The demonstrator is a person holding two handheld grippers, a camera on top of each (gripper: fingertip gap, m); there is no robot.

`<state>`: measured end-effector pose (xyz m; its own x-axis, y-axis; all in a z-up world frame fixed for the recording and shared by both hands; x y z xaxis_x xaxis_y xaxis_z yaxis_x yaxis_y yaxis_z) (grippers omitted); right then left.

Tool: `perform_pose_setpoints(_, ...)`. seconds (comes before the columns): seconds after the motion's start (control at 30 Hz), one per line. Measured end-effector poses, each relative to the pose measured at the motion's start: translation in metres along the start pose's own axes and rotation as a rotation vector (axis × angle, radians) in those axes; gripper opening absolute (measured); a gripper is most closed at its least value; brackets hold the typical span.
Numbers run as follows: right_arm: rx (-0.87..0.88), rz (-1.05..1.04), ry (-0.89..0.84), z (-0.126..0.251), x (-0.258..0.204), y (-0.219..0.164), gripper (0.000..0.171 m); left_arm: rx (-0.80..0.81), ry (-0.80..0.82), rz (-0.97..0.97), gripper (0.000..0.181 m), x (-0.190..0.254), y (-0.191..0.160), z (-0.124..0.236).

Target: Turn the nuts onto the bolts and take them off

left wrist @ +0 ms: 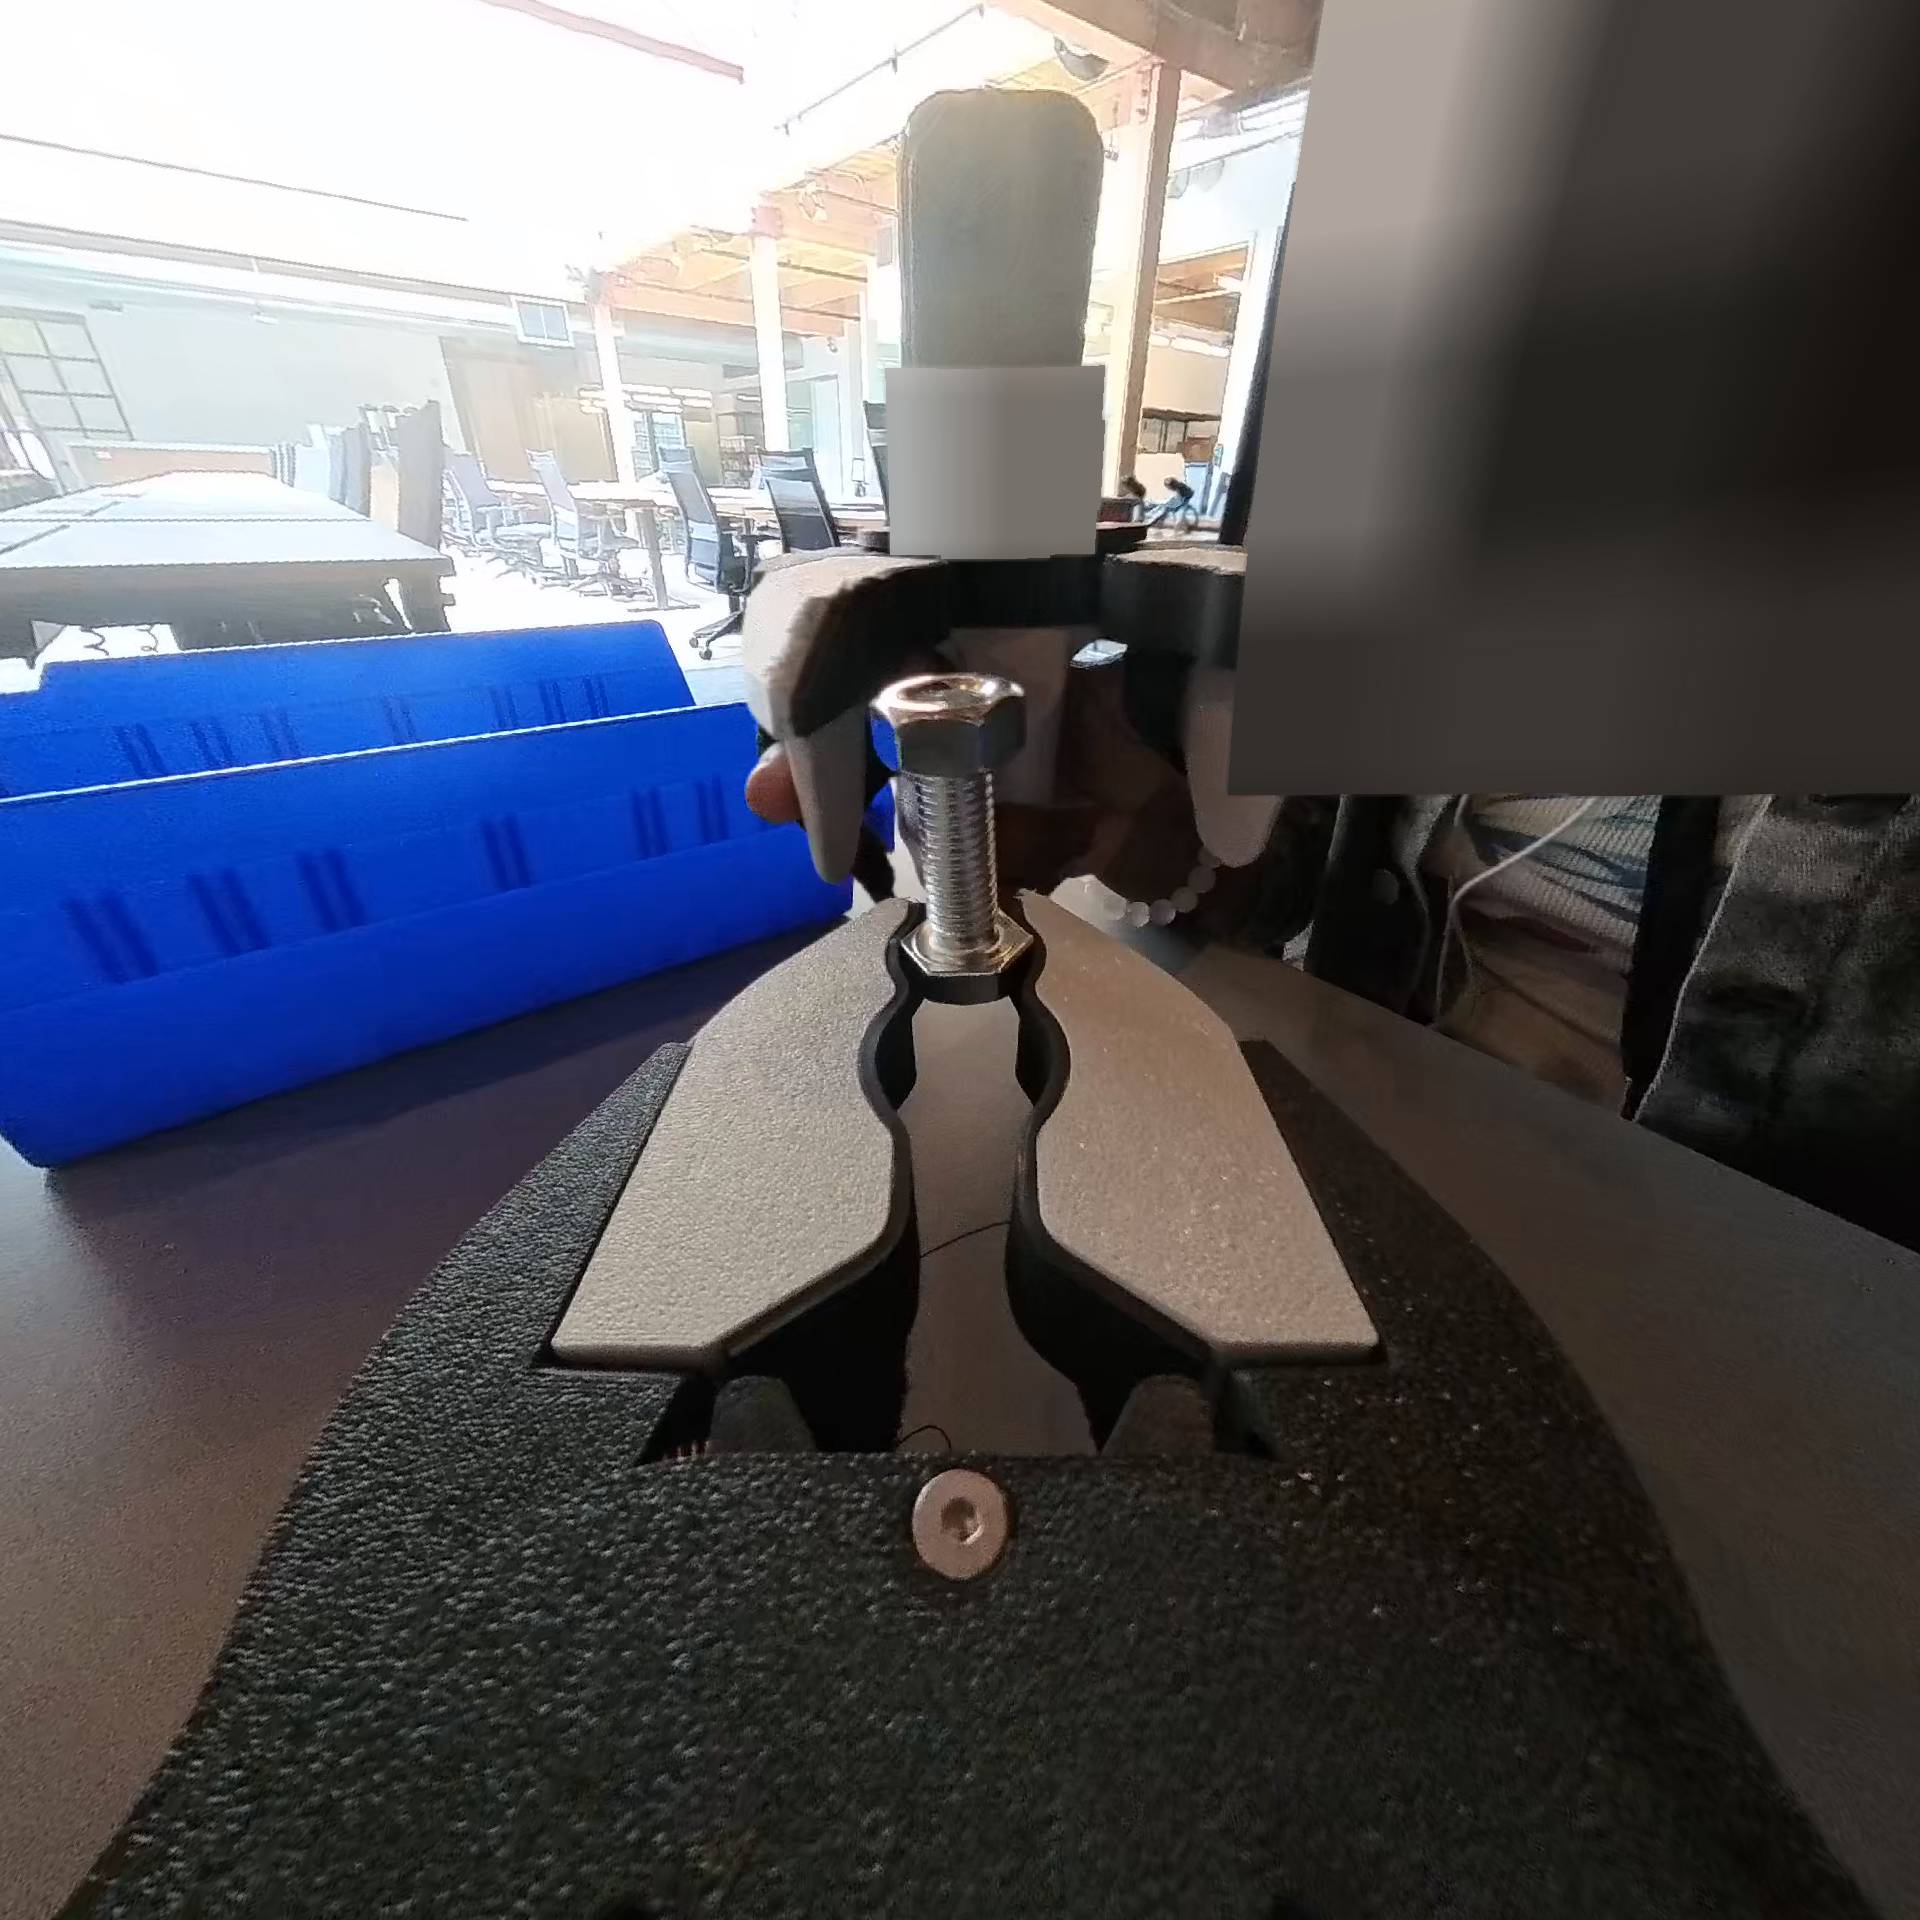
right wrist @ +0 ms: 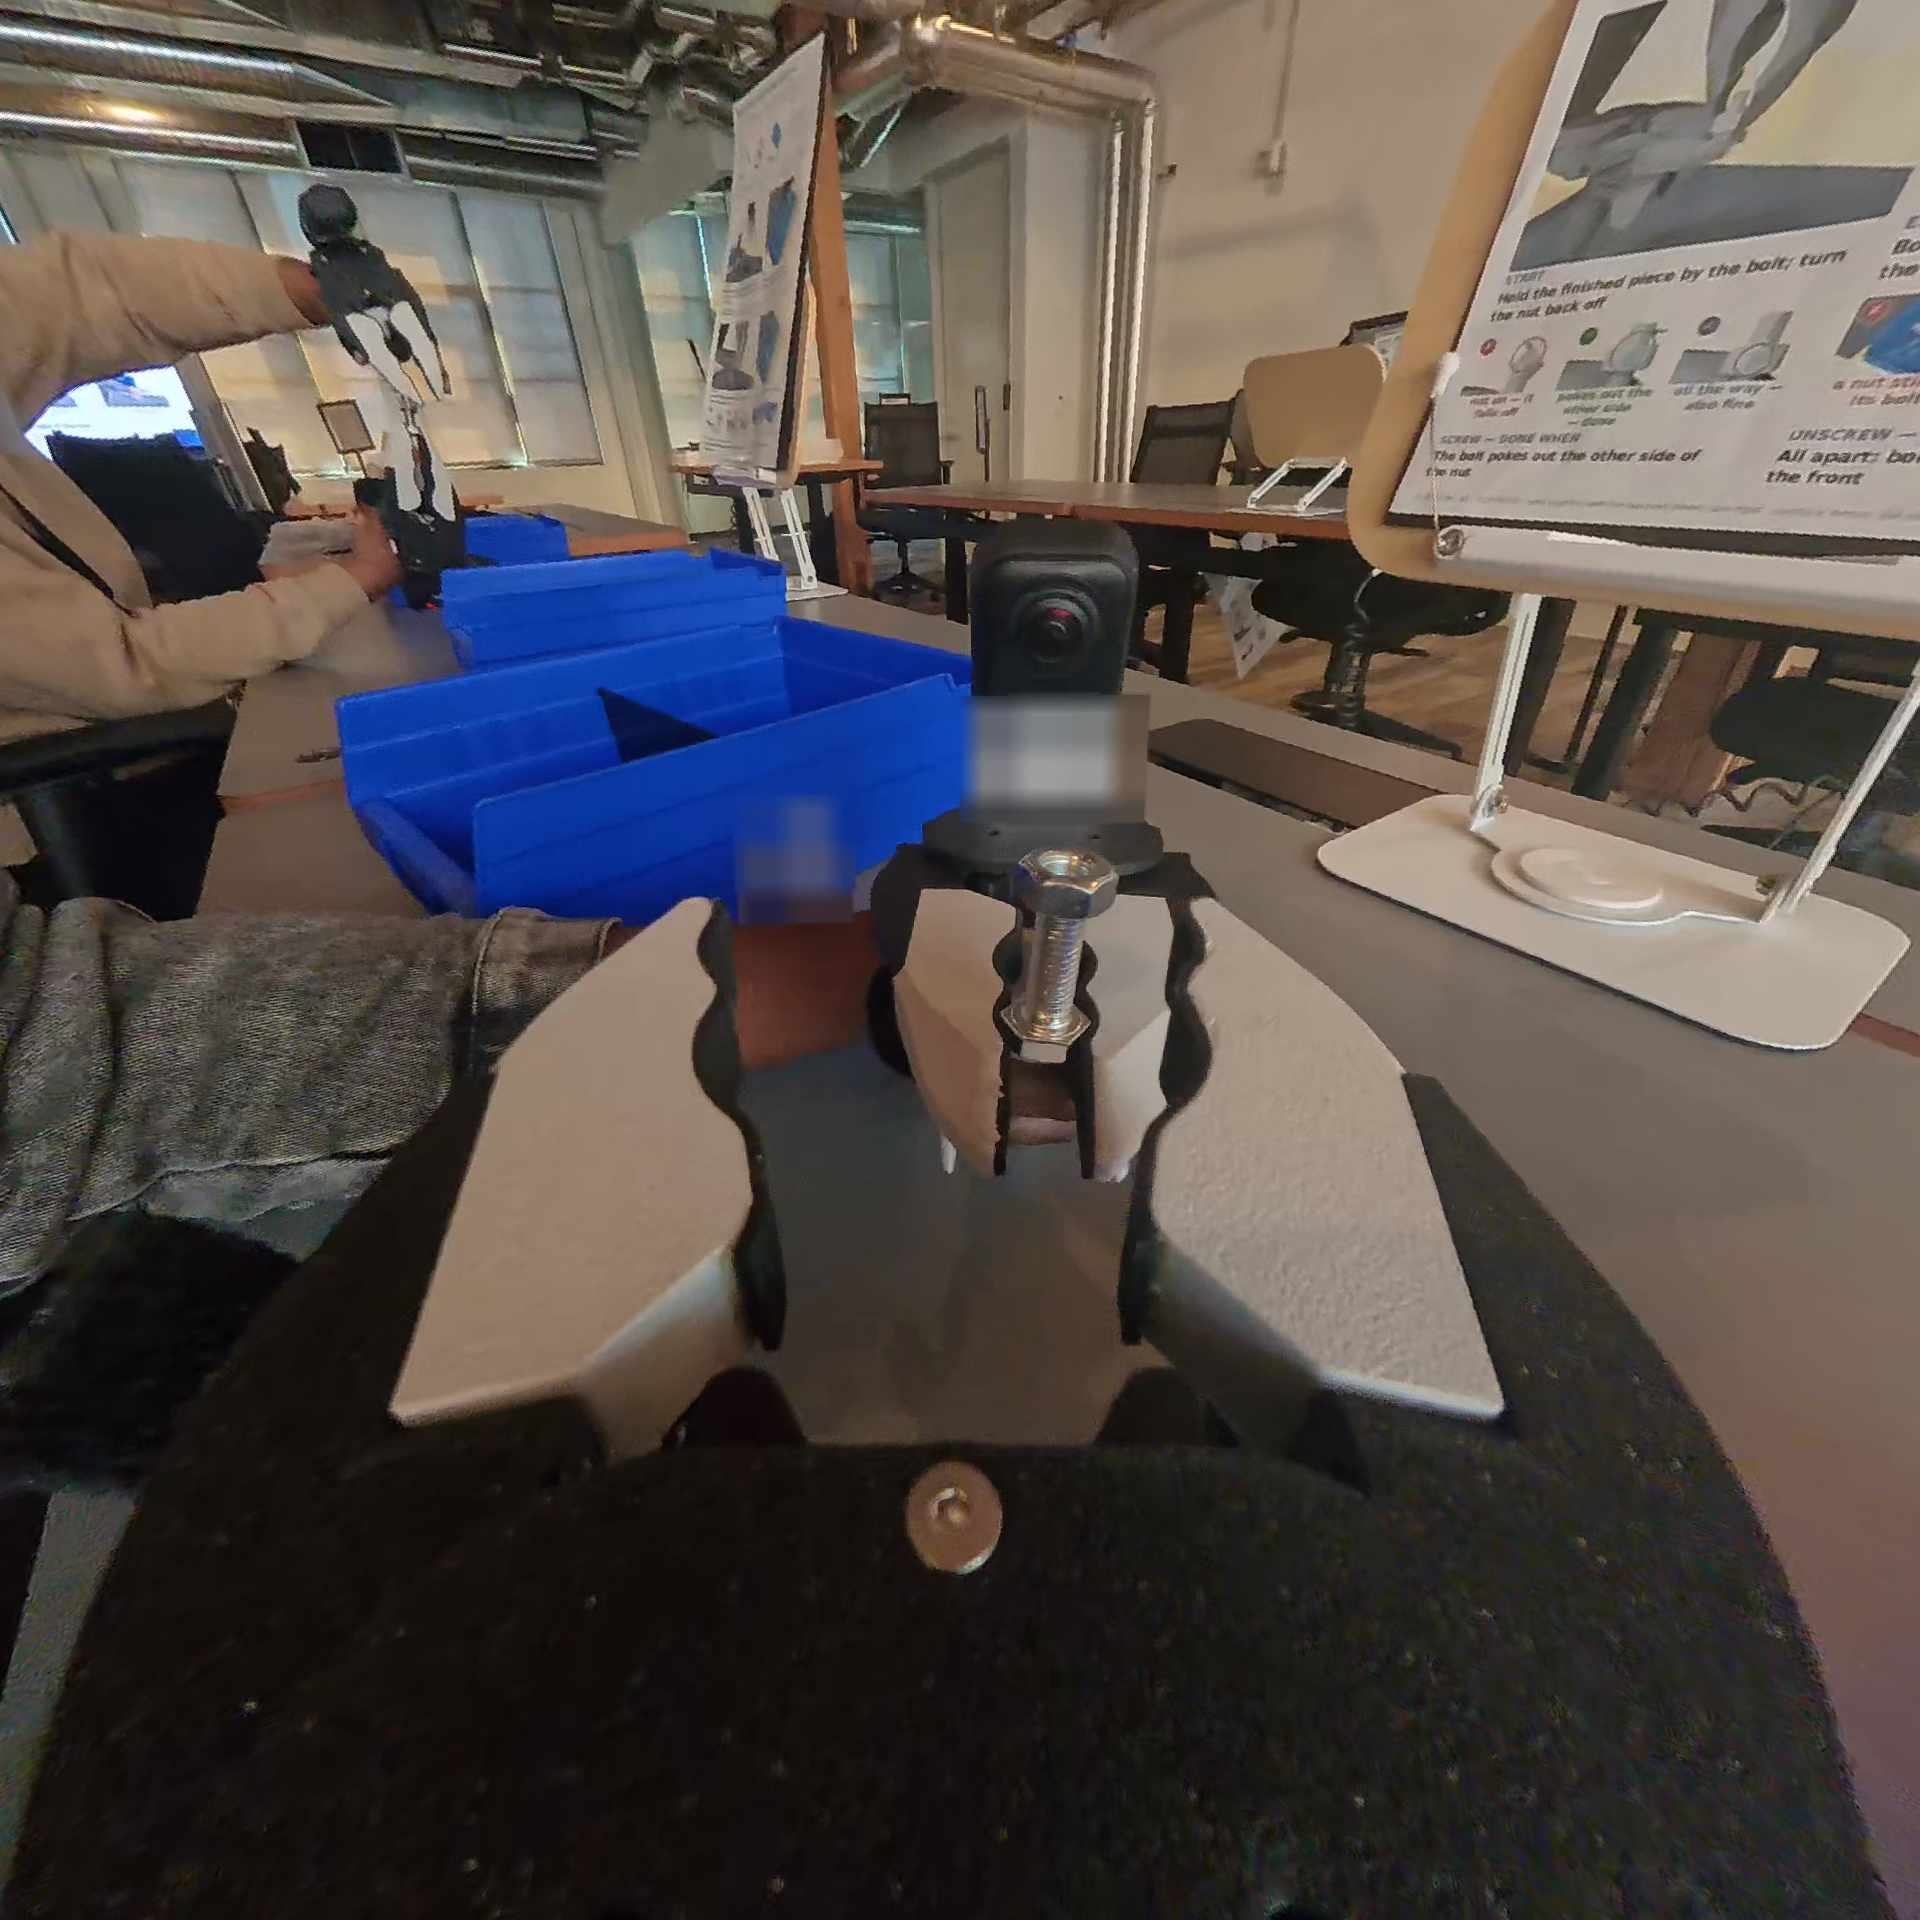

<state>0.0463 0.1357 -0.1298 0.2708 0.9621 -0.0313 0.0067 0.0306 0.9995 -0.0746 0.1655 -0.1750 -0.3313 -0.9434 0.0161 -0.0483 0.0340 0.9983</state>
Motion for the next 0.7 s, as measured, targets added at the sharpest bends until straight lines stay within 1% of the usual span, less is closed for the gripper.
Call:
perform_pose_setpoints(0.17,0.022,-0.004,0.021,0.001,-0.002,0.001,0.074,0.023,-0.006,-0.002,0.015,0.000,0.001,0.002)
perform_pose_setpoints(0.37,-0.006,0.029,0.034,-0.003,-0.006,-0.001,0.077,0.004,-0.013,-0.004,0.015,0.001,0.000,0.001)
perform_pose_setpoints(0.5,0.000,0.043,0.039,-0.003,-0.008,0.000,0.072,0.008,-0.006,-0.005,0.015,0.001,0.000,0.002)
perform_pose_setpoints(0.53,0.001,0.046,0.035,-0.003,-0.008,0.000,0.069,0.007,-0.007,-0.006,0.015,0.001,0.000,0.001)
perform_pose_setpoints(0.57,0.005,0.054,0.034,-0.001,-0.008,0.000,0.058,0.009,-0.007,-0.006,0.015,0.001,0.000,0.001)
perform_pose_setpoints(0.6,0.024,0.069,0.047,0.001,-0.008,0.001,0.037,0.015,-0.003,-0.004,0.015,0.001,0.000,0.002)
perform_pose_setpoints(0.63,0.057,0.081,0.056,0.004,-0.009,0.003,0.026,0.019,-0.003,-0.001,0.015,0.001,0.001,0.003)
perform_pose_setpoints(0.67,0.091,0.085,0.046,0.006,-0.009,0.006,0.023,0.019,-0.004,-0.001,0.015,0.001,0.000,0.002)
perform_pose_setpoints(0.7,0.112,0.082,0.022,0.008,-0.007,0.007,0.027,0.015,-0.004,-0.002,0.015,0.001,0.000,0.002)
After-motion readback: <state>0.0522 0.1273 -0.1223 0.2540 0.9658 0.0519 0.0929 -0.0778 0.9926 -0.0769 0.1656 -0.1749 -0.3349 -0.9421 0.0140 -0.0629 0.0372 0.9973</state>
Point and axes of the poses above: each gripper's, where its closed fingertips meet, z back along the fingers, y out of its top, x = y × z across the jaws, the point moved 8 cm from there along z, back along the fingers, and after that the axes turned 9 degrees about -y, right-handed, at the moved point
